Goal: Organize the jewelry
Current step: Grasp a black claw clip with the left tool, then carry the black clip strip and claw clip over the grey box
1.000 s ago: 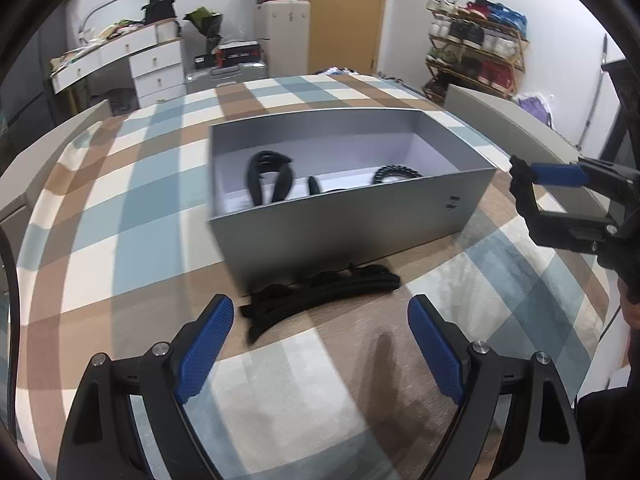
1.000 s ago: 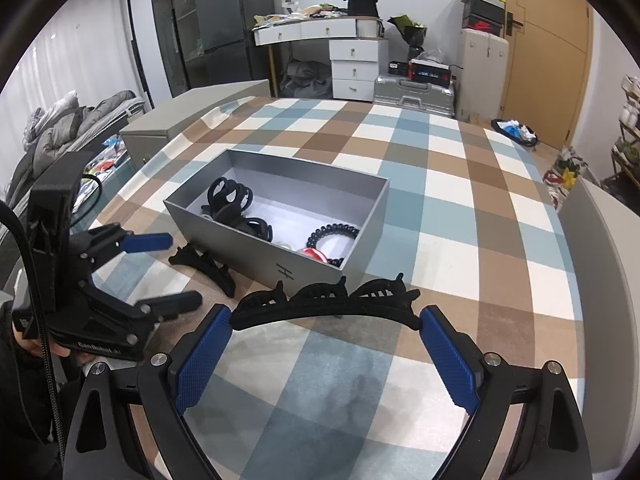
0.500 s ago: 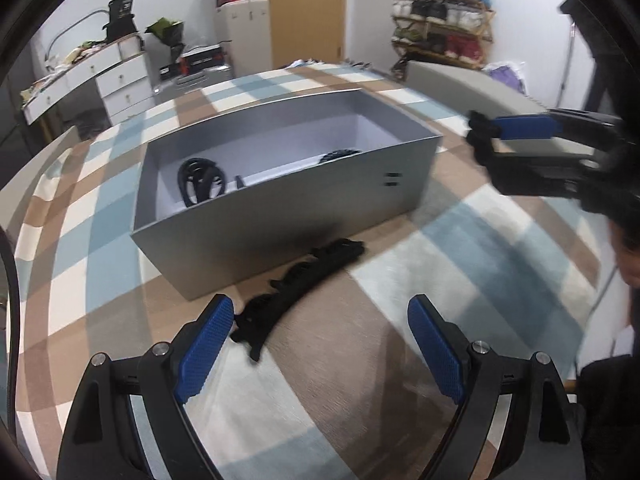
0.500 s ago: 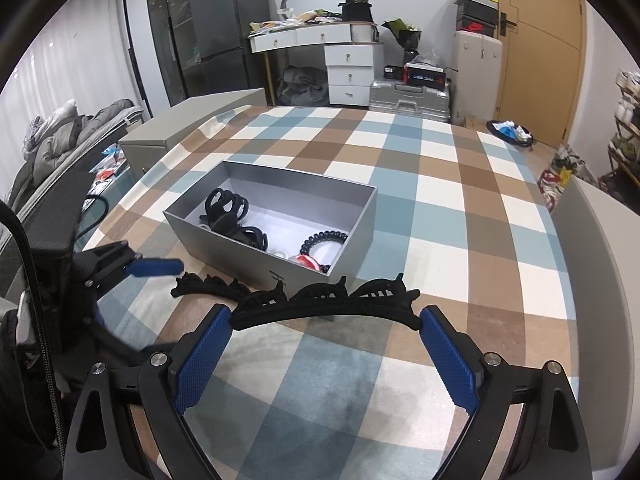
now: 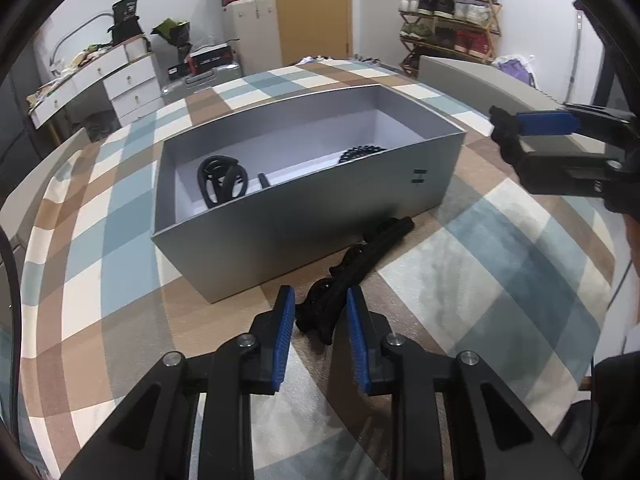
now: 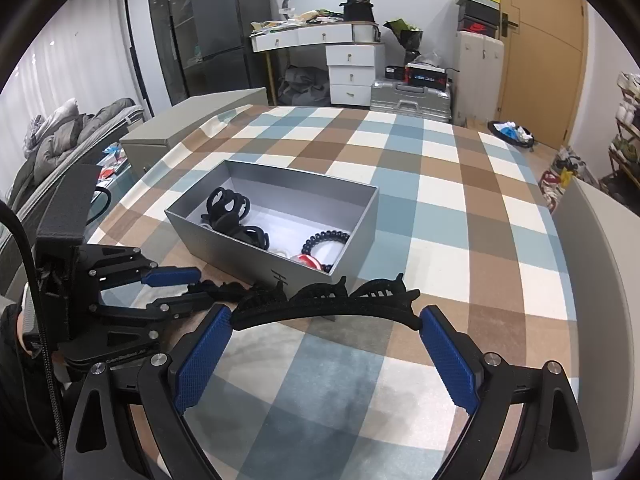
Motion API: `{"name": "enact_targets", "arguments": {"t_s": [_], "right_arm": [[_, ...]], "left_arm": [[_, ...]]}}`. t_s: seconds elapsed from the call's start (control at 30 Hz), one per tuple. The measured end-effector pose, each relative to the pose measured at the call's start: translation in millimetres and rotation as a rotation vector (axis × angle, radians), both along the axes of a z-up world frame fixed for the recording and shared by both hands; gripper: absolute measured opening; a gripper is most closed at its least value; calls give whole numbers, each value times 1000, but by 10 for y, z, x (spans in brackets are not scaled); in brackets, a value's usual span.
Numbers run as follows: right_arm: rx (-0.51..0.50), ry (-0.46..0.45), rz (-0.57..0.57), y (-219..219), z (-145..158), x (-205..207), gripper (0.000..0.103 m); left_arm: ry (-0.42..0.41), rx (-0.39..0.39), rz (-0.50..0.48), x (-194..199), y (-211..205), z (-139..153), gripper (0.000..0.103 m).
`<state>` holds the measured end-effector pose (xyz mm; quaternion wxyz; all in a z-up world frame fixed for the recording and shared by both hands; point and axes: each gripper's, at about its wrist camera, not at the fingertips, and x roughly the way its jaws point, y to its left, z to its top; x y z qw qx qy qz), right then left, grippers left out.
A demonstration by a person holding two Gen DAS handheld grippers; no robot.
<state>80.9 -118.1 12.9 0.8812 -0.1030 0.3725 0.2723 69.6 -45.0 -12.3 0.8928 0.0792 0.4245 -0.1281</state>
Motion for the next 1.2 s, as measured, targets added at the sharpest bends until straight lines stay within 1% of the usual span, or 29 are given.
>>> {"name": "enact_targets", "arguments": {"t_s": [0.07, 0.13, 0.17, 0.3, 0.4, 0.43, 0.47, 0.5, 0.57, 0.6, 0.67, 0.73, 0.77, 0.8, 0.83, 0.87, 0.97, 1.0, 1.2], "right_arm": [[3, 0, 0, -3, 3, 0, 95], [3, -1, -1, -4, 8, 1, 95], [3, -1, -1, -6, 9, -1, 95], [5, -3, 0, -6, 25, -5, 95], [3, -3, 2, 0, 26, -8, 95], [1, -3, 3, 2, 26, -11, 95], [-1, -2, 4, 9, 24, -13, 95], [-1, -2, 4, 14, 24, -14, 95], [-1, 0, 7, 22, 19, -15, 95], [-3, 1, 7, 27, 15, -16, 95], [-4, 3, 9, 32, 6, -15, 95], [-5, 4, 10, 38, -1, -16, 95], [-5, 4, 12, 41, -2, -20, 95], [-5, 4, 13, 44, -3, -19, 95], [-6, 4, 13, 47, -2, -22, 95], [-6, 4, 13, 47, -2, -22, 95], [-3, -1, 13, 48, 7, -27, 95], [1, -3, 13, 44, 14, -29, 95], [26, -23, 5, 12, 74, -40, 95]], "left_arm": [[1, 4, -11, -7, -28, 4, 19], [-6, -4, -22, -33, -44, 27, 13], [-5, -5, -25, -40, -47, 36, 12], [4, 6, -50, -101, -71, 42, 11], [-2, 16, -51, -76, -92, 31, 12], [-3, 23, -48, -53, -99, 30, 15], [-6, 32, -47, -45, -111, 26, 21], [-6, 41, -50, -27, -125, 17, 24], [-4, 44, -48, 19, -131, -11, 36], [0, 48, -48, 40, -130, -37, 36], [-4, 26, -49, 49, -99, -51, 37], [8, 3, -47, 46, -70, -43, 35], [10, -6, -56, 36, -67, -39, 23], [13, -14, -72, 18, -79, -32, 20], [11, -9, -78, 3, -97, -28, 18], [5, 2, -82, -15, -120, -24, 18], [2, -20, -104, -55, -162, 0, 18], [-5, -16, -109, -73, -182, 21, 18], [-60, -37, -133, -168, -217, 215, 18]]}}
